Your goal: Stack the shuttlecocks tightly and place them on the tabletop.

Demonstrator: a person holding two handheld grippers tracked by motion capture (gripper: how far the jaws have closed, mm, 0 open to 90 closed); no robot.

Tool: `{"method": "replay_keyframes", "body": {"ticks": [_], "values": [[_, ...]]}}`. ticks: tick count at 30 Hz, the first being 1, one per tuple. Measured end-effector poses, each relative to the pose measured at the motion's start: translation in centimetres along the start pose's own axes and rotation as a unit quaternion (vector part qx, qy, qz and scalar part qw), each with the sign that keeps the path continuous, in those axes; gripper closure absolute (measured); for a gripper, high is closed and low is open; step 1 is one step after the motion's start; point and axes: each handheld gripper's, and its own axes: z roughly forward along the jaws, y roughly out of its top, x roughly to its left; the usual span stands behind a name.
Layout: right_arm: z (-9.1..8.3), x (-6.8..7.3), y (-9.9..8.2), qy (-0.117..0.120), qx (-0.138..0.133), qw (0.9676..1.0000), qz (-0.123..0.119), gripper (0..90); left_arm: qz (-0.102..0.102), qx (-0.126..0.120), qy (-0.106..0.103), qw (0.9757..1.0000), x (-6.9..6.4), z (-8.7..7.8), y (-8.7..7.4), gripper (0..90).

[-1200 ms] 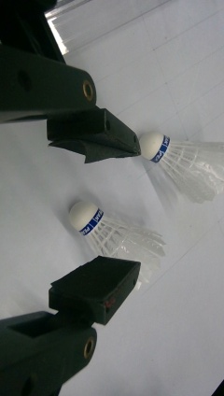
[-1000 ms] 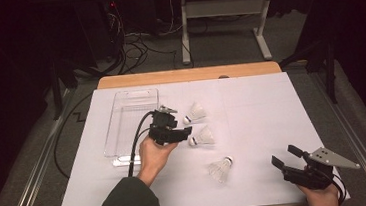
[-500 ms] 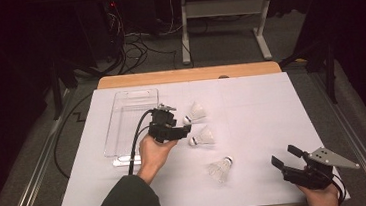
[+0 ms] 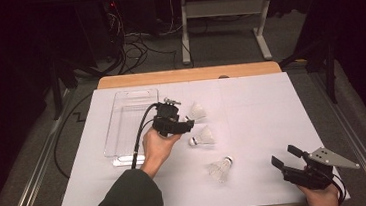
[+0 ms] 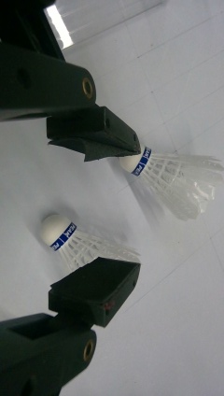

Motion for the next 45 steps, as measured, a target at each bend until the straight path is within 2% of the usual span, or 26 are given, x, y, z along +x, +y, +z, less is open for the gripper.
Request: {"method": "replay_keyframes", "body": {"ticks": [3,6,13,36,40,45], "values": [[0.0,0.0,0.0,0.0,0.001,1.0,0.0,24.9,-0.003,0.004,0.001,1.0,0.2,0.3,0.2,38.5],[0.0,0.0,0.0,0.0,0.001,1.0,0.0,24.9,0.002,0.013,0.01,0.9999,0.1,0.7,0.4,38.6],[0.1,0.0,0.0,0.001,0.001,1.0,0.0,24.9,0.007,0.017,0.014,0.9997,-0.3,1.1,1.1,38.8],[0.1,-0.1,0.0,0.003,0.002,1.0,0.004,25.0,-0.009,0.043,0.015,0.9989,-0.1,3.4,3.8,37.2],[0.1,-0.1,0.0,0.002,0.002,1.0,0.005,25.0,-0.005,0.045,0.018,0.9988,-0.4,3.7,4.2,37.0],[0.1,0.0,0.0,0.003,0.002,1.0,0.003,25.0,-0.011,0.043,0.024,0.9987,-0.3,3.9,4.6,36.8]]}}
